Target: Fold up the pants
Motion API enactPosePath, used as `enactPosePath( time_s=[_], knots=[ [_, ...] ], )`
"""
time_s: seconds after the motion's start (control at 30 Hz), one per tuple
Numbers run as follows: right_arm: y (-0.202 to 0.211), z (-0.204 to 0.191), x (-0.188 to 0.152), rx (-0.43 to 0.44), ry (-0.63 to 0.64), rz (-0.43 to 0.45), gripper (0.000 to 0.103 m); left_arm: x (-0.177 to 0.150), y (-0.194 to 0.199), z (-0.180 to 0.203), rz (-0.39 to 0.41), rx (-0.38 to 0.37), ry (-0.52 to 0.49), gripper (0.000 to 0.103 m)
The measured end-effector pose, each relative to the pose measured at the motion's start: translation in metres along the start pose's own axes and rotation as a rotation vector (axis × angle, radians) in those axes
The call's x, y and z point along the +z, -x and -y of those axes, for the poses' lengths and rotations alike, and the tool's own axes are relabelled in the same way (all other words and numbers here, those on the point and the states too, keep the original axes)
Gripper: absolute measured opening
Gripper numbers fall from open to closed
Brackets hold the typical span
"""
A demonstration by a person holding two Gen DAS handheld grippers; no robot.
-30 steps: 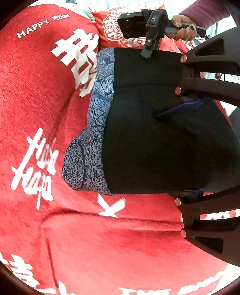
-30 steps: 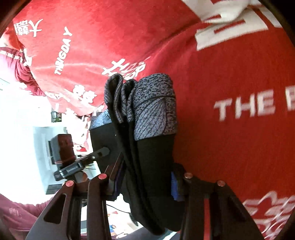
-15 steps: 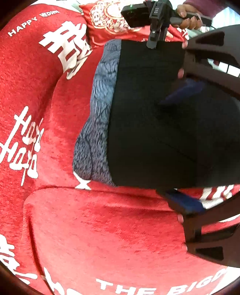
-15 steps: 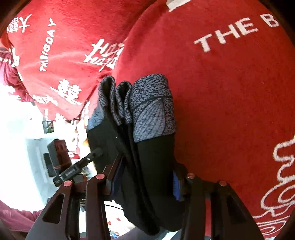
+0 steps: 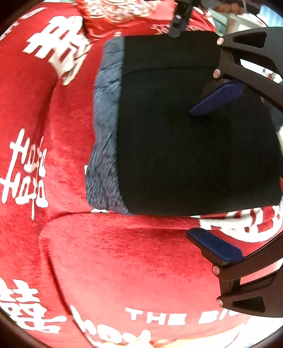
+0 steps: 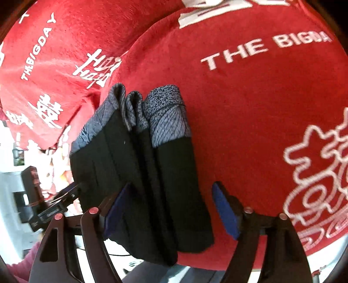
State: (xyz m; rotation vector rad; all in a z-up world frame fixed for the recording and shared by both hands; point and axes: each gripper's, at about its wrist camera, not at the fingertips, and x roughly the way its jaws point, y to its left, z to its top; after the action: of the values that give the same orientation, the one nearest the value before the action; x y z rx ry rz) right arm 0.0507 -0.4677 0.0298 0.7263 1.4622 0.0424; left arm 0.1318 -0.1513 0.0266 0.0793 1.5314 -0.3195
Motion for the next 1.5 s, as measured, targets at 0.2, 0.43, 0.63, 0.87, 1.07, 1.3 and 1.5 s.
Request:
enactPosePath(
  time_s=[0.2, 0.43, 0.63, 0.87, 1.07, 1.3, 1.5],
  knots=[
    [0.020, 0.002, -0.019, -0.112, -0.026, 0.052, 0.092, -0.016, 0.009, 0.006, -0.014, 0.070, 0.000, 0.103],
    [0.037, -0.007, -0.037, -0.201, -0.048, 0.090, 0.093, -0.033, 0.025, 0.000, -0.009, 0.136, 0.014, 0.103],
    [0.056, -0.037, -0.054, -0.249, 0.000, 0.099, 0.093, -0.045, 0.054, 0.009, 0.011, 0.171, -0.013, 0.103],
    [0.067, -0.085, -0.074, -0.270, 0.066, 0.104, 0.093, -0.054, 0.088, 0.027, 0.039, 0.180, -0.042, 0.103],
    [0.076, -0.111, -0.088, -0.264, 0.068, 0.108, 0.093, -0.060, 0.115, 0.031, 0.056, 0.193, -0.046, 0.103],
    [0.092, -0.134, -0.103, -0.321, 0.115, 0.116, 0.093, -0.070, 0.137, 0.029, 0.053, 0.195, 0.000, 0.103],
    [0.096, -0.149, -0.115, -0.357, 0.163, 0.102, 0.093, -0.077, 0.151, 0.030, 0.055, 0.190, 0.019, 0.103]
  ],
)
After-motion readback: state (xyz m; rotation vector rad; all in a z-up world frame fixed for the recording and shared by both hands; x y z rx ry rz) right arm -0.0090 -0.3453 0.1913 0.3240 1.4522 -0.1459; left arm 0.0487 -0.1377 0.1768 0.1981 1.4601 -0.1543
